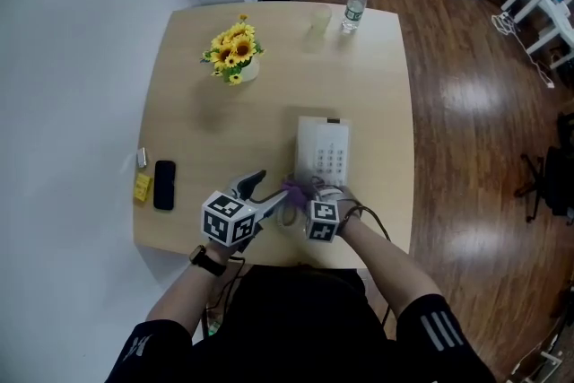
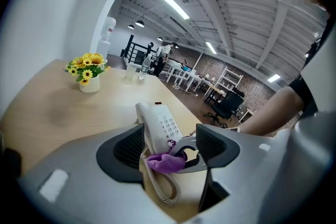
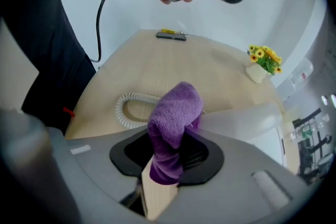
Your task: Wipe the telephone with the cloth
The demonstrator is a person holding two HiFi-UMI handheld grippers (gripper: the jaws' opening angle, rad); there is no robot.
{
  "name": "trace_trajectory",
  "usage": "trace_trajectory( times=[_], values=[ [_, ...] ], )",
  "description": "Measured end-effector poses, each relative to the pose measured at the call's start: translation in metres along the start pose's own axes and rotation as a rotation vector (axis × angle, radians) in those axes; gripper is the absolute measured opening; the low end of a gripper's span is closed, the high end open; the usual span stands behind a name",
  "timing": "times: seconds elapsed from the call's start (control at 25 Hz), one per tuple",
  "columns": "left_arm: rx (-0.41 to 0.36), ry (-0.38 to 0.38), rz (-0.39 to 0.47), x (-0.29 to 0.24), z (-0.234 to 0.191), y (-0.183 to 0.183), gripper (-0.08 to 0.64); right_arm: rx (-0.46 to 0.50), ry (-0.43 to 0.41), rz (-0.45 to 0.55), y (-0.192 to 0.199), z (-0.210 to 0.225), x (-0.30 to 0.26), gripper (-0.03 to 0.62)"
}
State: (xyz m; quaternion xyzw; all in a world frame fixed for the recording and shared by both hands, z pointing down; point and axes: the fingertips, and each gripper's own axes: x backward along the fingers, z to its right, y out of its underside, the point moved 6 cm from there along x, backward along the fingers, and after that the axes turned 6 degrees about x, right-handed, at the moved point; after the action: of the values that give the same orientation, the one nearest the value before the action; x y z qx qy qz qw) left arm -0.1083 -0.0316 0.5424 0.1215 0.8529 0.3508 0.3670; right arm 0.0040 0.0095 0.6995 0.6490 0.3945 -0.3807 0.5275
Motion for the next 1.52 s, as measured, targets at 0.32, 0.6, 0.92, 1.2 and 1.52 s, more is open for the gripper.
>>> trace_trajectory(
  times=[0.32,0.6,0.92,1.2,1.52],
  values=[
    [0.068,-0.057,0.002,-0.041,-0.012,-0.008,0.302,-0.324,0.08,0.227,0.008,0.0,0.073,0.129],
    [0.102,-0.168,-0.022,-0.111,-0.02,-0.033,0.304,-0.54,0.197,0.362,0.035,-0.006,0.14,0.129],
    [0.176,-0.367,-0.121,-0.17,-0.047,-0.014,0.304,-0.743,0.246,0.464,0.062,-0.02,0.178,0.13],
    [0.182,-0.454,-0.152,-0.191,-0.058,-0.003,0.276,-0.8,0.262,0.512,0.084,-0.024,0.2,0.13],
    [0.214,-0.421,-0.114,-0.187,-0.062,-0.002,0.253,-0.827,0.266,0.529,0.094,-0.022,0.207,0.132]
  ],
)
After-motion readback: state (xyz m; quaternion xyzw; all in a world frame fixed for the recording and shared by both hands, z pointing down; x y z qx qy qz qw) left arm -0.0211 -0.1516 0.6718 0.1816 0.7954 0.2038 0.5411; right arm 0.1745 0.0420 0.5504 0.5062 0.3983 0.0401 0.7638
